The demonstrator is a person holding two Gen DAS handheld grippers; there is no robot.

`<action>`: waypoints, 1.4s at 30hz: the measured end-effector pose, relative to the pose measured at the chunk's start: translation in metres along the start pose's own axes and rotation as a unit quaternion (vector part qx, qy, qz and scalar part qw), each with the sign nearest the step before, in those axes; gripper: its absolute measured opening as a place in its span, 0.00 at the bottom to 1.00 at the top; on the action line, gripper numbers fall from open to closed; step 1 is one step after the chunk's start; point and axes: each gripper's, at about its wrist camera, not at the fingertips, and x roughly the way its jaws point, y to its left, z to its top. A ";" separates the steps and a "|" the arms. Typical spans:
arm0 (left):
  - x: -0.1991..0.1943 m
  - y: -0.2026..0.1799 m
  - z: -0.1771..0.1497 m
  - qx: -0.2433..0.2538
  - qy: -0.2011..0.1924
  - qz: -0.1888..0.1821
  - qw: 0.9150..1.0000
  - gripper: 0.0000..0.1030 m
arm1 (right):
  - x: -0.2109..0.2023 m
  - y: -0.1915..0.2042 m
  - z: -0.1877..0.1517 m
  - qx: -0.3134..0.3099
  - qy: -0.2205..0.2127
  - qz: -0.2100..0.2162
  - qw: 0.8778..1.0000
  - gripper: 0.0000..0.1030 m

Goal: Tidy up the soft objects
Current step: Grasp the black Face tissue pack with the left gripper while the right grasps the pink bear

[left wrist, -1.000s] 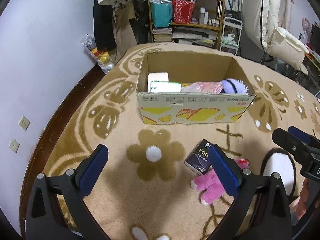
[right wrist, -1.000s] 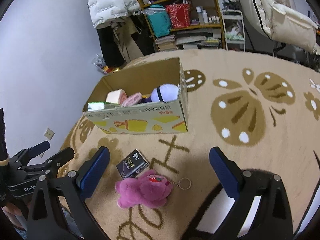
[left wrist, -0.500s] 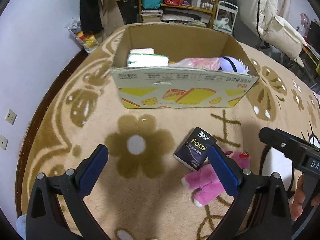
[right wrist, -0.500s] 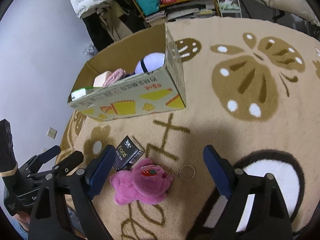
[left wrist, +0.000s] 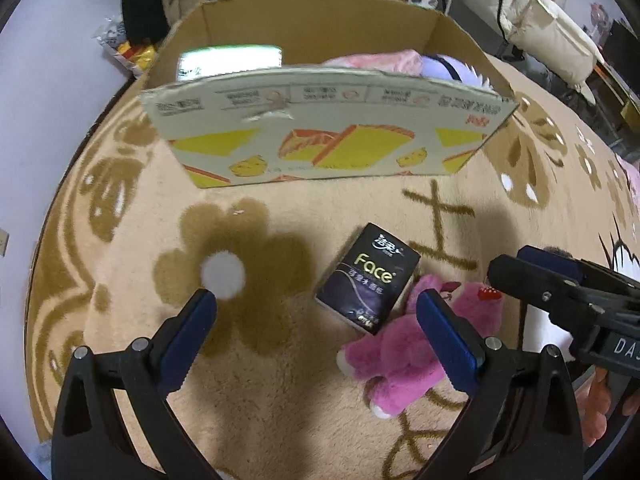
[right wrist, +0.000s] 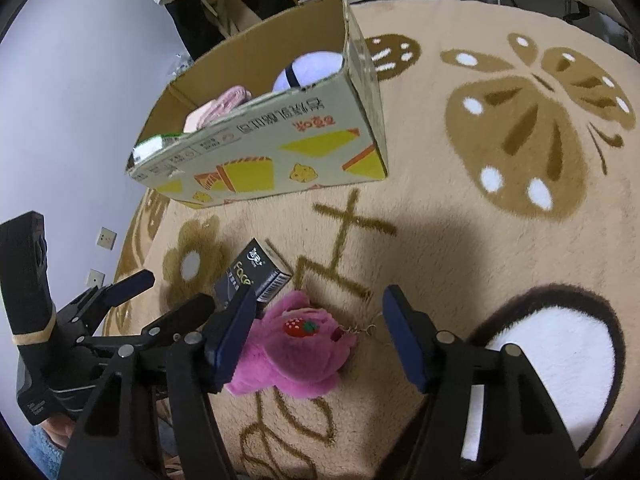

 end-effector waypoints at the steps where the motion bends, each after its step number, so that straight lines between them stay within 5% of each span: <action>1: 0.002 -0.001 0.000 0.003 0.001 0.001 1.000 0.97 | 0.002 0.000 0.000 0.000 0.004 -0.001 1.000 0.67; 10: 0.023 -0.011 -0.003 0.027 0.027 -0.010 0.999 0.96 | 0.019 -0.003 -0.001 0.010 0.035 -0.006 0.999 0.63; 12: 0.027 -0.012 -0.004 0.025 0.033 -0.015 0.999 0.96 | 0.023 -0.002 -0.002 0.008 0.042 -0.007 0.999 0.49; 20: 0.038 -0.005 -0.004 0.009 0.037 -0.021 0.999 0.96 | 0.037 -0.004 -0.003 0.016 0.070 0.006 0.997 0.48; 23: 0.042 -0.006 -0.003 0.009 0.036 -0.022 0.999 0.96 | 0.038 -0.007 -0.004 0.028 0.073 0.016 0.997 0.29; 26: 0.043 -0.003 -0.003 0.013 0.033 -0.024 0.999 0.95 | 0.036 -0.006 -0.004 0.027 0.068 0.035 0.997 0.27; 35: 0.047 0.001 -0.001 0.007 0.023 -0.031 0.999 0.81 | 0.032 0.002 -0.002 0.013 0.044 0.026 0.999 0.19; 42: 0.047 0.001 0.001 -0.002 0.015 -0.003 1.000 0.53 | 0.026 0.010 0.001 -0.010 0.019 0.025 0.999 0.19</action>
